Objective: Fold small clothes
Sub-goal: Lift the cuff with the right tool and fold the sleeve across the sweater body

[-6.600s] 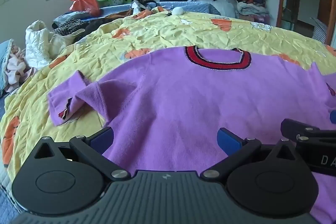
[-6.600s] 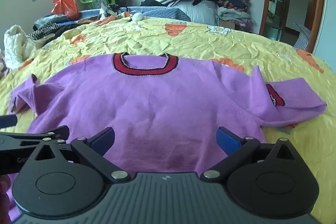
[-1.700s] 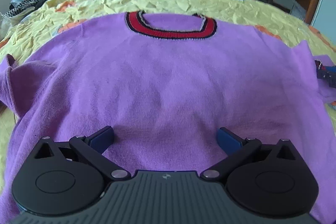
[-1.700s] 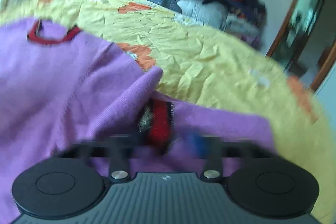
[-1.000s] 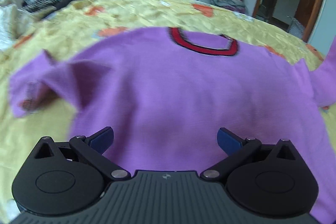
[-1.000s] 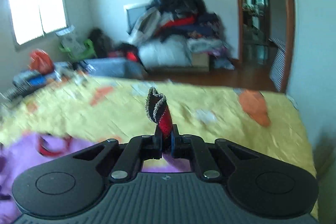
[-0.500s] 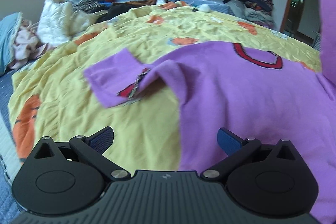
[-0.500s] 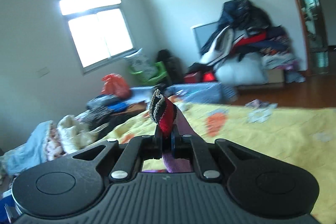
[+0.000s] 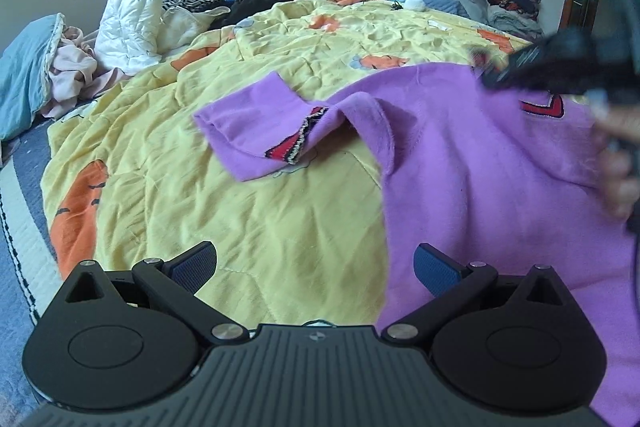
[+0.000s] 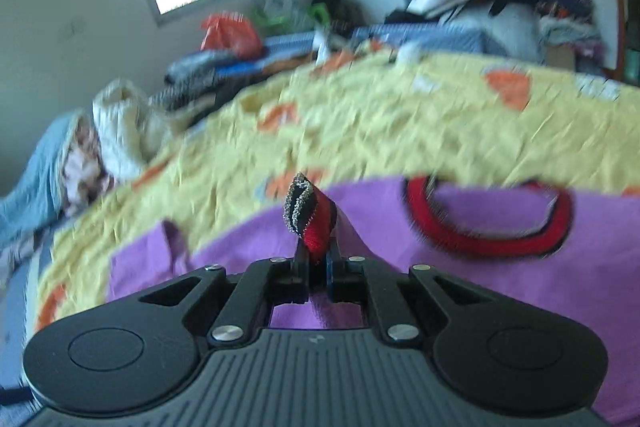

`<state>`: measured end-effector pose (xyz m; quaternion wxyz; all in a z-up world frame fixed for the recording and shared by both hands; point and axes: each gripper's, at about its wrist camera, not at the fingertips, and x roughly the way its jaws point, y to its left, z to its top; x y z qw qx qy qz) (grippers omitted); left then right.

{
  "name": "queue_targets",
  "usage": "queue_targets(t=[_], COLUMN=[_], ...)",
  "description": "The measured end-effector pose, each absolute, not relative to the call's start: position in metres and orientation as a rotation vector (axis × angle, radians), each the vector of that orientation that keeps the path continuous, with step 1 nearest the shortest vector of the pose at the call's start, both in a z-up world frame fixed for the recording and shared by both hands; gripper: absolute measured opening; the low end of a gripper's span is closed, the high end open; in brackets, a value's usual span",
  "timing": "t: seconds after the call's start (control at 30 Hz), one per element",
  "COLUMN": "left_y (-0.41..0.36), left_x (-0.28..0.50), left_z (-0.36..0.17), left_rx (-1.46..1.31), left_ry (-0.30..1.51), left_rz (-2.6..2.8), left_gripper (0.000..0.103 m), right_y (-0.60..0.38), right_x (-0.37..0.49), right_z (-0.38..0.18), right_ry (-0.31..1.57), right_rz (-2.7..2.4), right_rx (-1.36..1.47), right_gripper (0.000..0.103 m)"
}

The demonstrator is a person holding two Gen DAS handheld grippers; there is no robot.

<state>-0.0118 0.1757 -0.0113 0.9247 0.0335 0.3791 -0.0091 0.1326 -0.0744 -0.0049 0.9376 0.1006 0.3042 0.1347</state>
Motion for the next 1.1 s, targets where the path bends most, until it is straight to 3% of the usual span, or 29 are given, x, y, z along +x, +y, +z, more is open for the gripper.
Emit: queue_targets(t=[0.07,0.13,0.17,0.2,0.4,0.5,0.6,0.73,0.87,0.93,0.97,1.07,1.1], left_y=[0.170,0.163,0.158,0.155,0.130,0.100,0.060,0.026,0.022,0.044,0.054,0.089,0.095], left_x=[-0.007,-0.001,0.001,0.003,0.040,0.075,0.109,0.144,0.161,0.156,0.155,0.152,0.149], left_z=[-0.012,-0.010,-0.008,-0.006,0.007,0.009,0.006,-0.016,-0.055,-0.066,-0.068,-0.059,-0.053], left_rx=[0.067,0.071,0.075,0.076,-0.107,-0.173,-0.101,-0.075,0.077,0.117,0.129,0.051,0.046], left_ry=[0.785,0.787,0.783,0.775,0.734,0.698,0.659,0.717,0.839,0.799,0.789,0.826,0.815], left_rz=[-0.024,-0.031,-0.035,-0.041,-0.178,-0.281,-0.330,-0.393,-0.288,-0.234,-0.201,-0.092,-0.073], left_gripper=[0.103,0.103,0.103,0.103,0.103,0.103,0.103,0.103,0.103,0.103,0.103,0.103,0.103], right_y=[-0.060,-0.050,-0.051,-0.058,-0.164,-0.219,-0.259,-0.282,-0.295,-0.280,-0.270,-0.246,-0.235], right_x=[0.135,0.135,0.128,0.115,0.059,0.056,0.055,0.044,0.043,0.038,0.038,0.035,0.032], right_z=[-0.025,-0.042,-0.044,-0.040,-0.021,-0.039,-0.062,-0.067,-0.062,-0.057,-0.054,-0.045,-0.043], right_ry=[0.688,0.757,0.751,0.708,0.576,0.638,0.725,0.700,0.713,0.718,0.714,0.690,0.665], right_rz=[0.336,0.351,0.337,0.339,0.175,0.050,0.014,-0.028,-0.113,-0.157,-0.164,-0.087,-0.068], right_rx=[0.203,0.175,0.147,0.128,0.067,0.025,0.053,0.023,0.019,-0.059,-0.086,-0.082,-0.091], right_gripper=[0.012,0.037,0.058,0.072,0.072,0.059,0.055,0.055,0.055,0.057,0.061,0.098,0.103])
